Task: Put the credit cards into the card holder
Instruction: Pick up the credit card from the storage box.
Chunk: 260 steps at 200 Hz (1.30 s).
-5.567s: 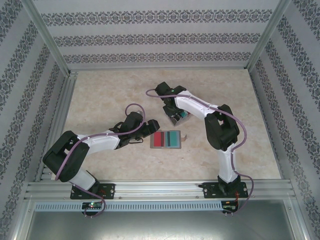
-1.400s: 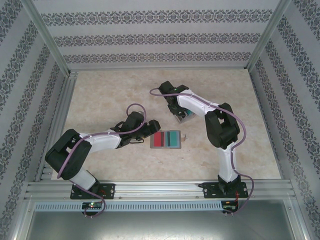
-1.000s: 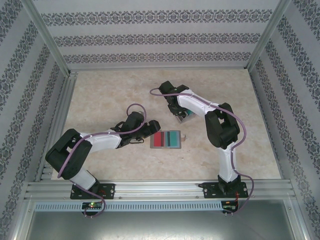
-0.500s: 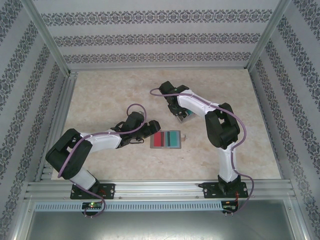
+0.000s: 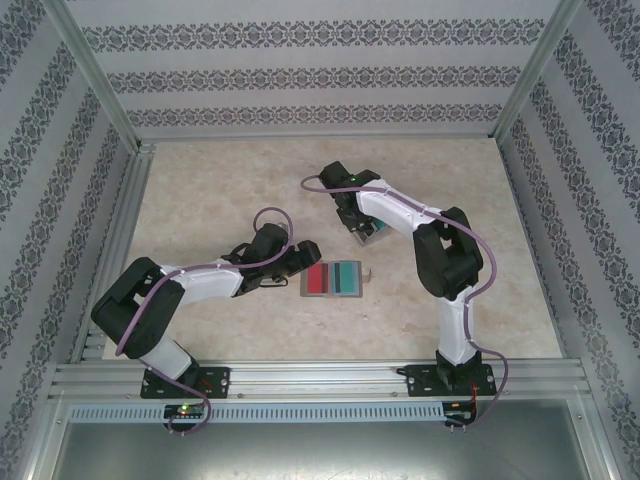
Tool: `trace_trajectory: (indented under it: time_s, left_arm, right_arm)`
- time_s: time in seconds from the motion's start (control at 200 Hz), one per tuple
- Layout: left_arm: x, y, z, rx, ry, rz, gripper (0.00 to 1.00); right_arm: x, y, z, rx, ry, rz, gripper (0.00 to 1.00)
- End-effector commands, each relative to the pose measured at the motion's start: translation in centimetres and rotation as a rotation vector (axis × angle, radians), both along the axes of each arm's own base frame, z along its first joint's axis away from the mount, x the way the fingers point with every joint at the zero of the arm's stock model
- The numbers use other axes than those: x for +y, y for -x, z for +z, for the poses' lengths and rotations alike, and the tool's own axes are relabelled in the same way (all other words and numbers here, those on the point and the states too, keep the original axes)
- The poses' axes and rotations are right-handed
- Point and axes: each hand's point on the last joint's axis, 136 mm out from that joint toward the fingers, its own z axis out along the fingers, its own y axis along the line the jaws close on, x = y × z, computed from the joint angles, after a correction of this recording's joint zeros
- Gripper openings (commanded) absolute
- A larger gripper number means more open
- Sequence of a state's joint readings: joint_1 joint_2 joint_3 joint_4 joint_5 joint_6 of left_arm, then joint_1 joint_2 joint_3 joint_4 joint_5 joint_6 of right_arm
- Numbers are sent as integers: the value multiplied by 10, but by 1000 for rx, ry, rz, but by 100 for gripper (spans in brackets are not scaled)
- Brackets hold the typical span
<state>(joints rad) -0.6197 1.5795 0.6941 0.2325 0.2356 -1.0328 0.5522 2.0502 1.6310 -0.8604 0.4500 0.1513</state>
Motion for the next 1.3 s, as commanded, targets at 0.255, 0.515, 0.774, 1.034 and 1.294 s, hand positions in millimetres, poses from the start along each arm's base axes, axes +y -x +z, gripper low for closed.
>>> trace_trajectory:
  time_s: [0.255, 0.515, 0.774, 1.034, 1.294]
  left_arm:
    - [-1, -6, 9, -17, 21, 9, 86]
    - [-4, -9, 15, -27, 26, 3, 86]
    - [-4, -10, 23, -44, 37, 7, 86]
    - [-10, -16, 54, -102, 106, -3, 86]
    - [-18, -33, 103, -187, 353, -21, 86]
  right_arm:
    - [11, 18, 38, -15, -105, 10, 9]
    - [12, 24, 44, -16, -140, -16, 4]
    - [22, 30, 63, -42, -259, -40, 4]
    - [33, 48, 104, -72, -556, -116, 4]
    - [40, 59, 134, -10, -1080, -260, 3]
